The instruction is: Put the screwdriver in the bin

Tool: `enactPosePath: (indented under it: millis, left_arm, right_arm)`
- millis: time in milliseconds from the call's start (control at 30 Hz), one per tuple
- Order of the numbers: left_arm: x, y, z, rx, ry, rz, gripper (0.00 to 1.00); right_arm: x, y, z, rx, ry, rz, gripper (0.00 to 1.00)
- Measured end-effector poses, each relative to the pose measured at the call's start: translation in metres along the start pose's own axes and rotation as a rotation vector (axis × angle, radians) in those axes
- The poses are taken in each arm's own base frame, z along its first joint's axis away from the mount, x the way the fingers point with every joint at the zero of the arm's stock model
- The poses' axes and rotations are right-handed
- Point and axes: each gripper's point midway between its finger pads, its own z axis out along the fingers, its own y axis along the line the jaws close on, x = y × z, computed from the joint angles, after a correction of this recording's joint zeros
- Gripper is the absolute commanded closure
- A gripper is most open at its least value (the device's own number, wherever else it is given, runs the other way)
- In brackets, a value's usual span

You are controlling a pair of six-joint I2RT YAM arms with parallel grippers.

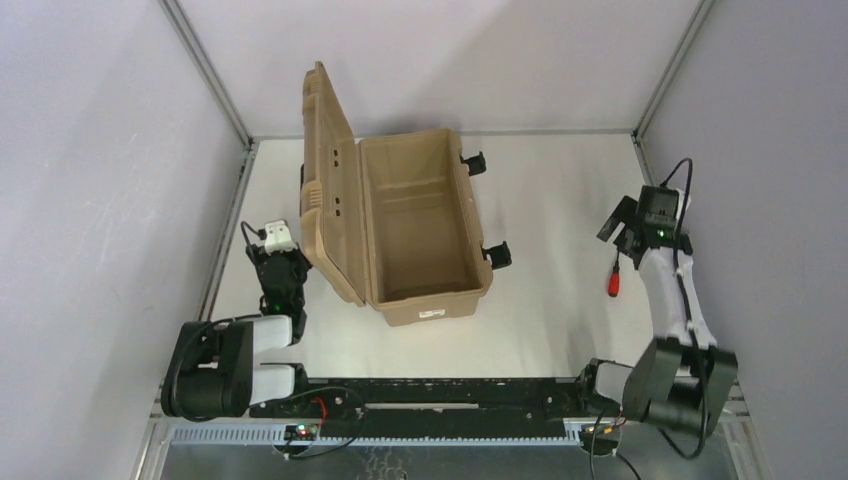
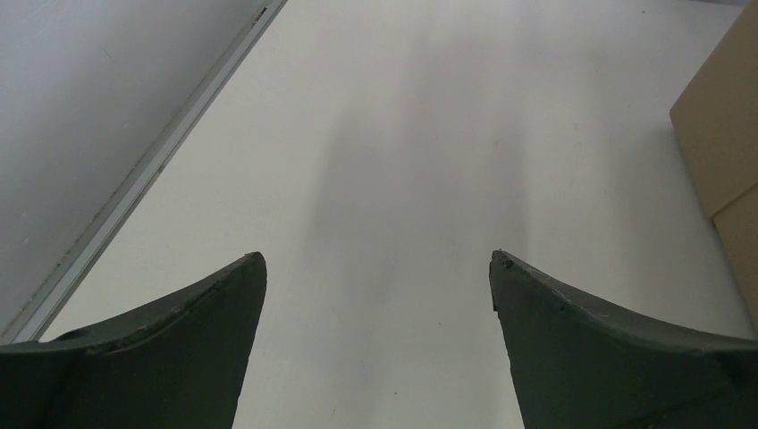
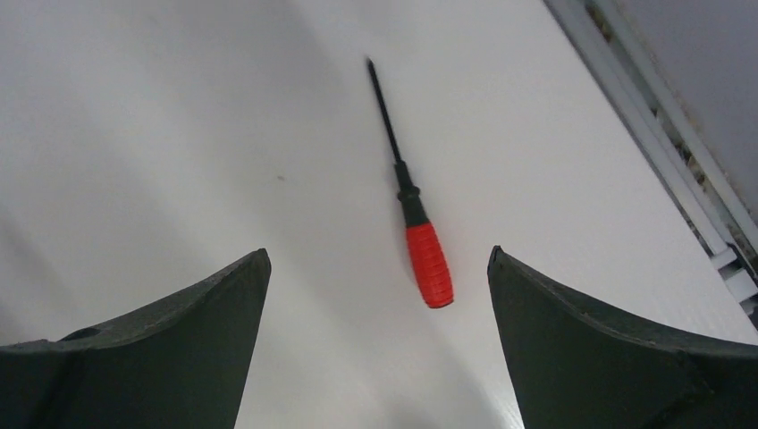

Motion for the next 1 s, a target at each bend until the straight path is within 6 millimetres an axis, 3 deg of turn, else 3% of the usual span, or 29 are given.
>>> enactPosePath:
  millis: [133,333,433,467,567,667,833,1000]
  left_arm:
    - [0.0,0.0,0.0,0.0,0.0,0.0,0.0]
    - [0.0,0.0,0.0,0.0,0.0,0.0,0.0]
    - [0.0,0.0,0.0,0.0,0.0,0.0,0.0]
    - [0.0,0.0,0.0,0.0,0.0,0.0,0.0]
    - [0.0,0.0,0.0,0.0,0.0,0.0,0.0]
    - [0.0,0.0,0.0,0.0,0.0,0.0,0.0]
    - [0.0,0.0,0.0,0.0,0.0,0.0,0.0]
    - [0.0,0.0,0.0,0.0,0.0,0.0,0.0]
  right_arm:
    - [0.037,-0.01,0.034,0.05,0.192,-0.051,0.01]
    - [0.081,-0.015,0.066,0.078,0.373,-0.096,0.08]
    - [0.096,-0.021,0.081,0.104,0.436,-0.095,0.22]
    - [0.099,-0.022,0.084,0.107,0.448,-0.091,0.31]
    - [0.093,-0.017,0.092,0.088,0.448,-0.076,0.77]
    - [0.092,-0.011,0.095,0.068,0.444,-0.079,0.99]
    - [0.087,-0.014,0.089,0.072,0.429,-0.079,1.0]
    - [0.05,-0.006,0.056,0.02,0.306,-0.079,1.0]
